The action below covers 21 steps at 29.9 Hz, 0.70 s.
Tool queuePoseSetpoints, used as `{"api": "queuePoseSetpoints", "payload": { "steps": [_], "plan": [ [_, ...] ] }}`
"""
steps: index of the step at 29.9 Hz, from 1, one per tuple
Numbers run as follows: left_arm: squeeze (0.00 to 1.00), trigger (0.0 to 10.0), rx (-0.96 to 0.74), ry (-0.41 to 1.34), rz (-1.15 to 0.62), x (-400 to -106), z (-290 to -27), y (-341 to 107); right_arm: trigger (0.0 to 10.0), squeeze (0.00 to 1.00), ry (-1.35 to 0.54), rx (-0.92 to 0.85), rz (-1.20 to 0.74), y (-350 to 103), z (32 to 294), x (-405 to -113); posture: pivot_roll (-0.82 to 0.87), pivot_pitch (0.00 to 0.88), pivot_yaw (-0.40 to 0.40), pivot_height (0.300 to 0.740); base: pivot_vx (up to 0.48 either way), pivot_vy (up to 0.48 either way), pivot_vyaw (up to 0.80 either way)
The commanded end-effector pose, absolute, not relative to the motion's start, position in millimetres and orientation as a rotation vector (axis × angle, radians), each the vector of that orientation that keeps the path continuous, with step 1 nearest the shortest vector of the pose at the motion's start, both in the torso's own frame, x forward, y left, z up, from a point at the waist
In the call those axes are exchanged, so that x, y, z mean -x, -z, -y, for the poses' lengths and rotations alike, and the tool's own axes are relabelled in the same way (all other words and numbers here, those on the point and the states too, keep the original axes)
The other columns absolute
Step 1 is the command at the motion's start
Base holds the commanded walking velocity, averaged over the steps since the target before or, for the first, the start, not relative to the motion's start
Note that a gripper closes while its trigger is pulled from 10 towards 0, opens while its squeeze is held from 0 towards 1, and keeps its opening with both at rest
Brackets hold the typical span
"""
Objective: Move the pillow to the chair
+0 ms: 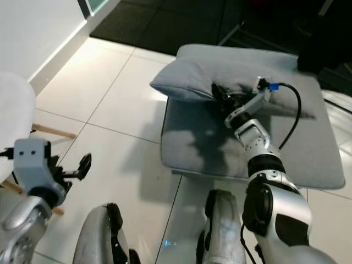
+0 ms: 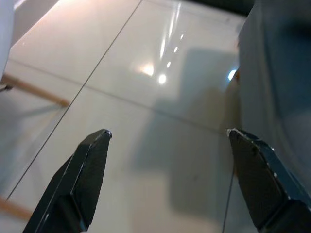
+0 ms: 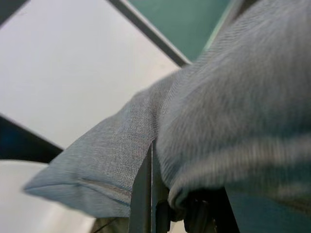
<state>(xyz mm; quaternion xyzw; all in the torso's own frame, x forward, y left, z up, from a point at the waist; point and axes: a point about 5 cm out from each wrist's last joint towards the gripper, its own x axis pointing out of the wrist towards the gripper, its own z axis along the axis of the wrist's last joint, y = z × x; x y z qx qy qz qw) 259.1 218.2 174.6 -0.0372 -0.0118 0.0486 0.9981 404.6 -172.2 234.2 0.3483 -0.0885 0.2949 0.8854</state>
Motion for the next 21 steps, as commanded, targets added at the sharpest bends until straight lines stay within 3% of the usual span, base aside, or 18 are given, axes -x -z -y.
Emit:
{"api": "queuePoseSetpoints", "payload": {
  "steps": [1, 12, 21],
  "plan": [
    [0.00, 10.0, 0.086, -0.107, 0.013, -262.3, -217.4, -167.6, 0.0, 0.00, -0.661, -0.722, 0.232, -241.3, 172.0, -401.9, -0.09, 0.165, -0.026, 0.440, 0.000, 0.000, 0.00],
    [0.00, 10.0, 0.156, -0.072, 0.123, -301.1, -203.9, -183.9, 0.0, 0.00, -0.639, -0.691, 0.168, -228.8, 169.0, -398.5, -0.12, 0.034, -0.037, 0.475, 0.000, 0.000, 0.00],
    [0.00, 10.0, 0.177, -0.117, 0.114, -306.7, -211.5, -173.0, 0.0, 0.00, -0.663, -0.678, 0.083, -210.6, 149.0, -394.3, -0.12, 0.010, -0.042, 0.504, 0.000, 0.000, 0.00]
  ]
}}
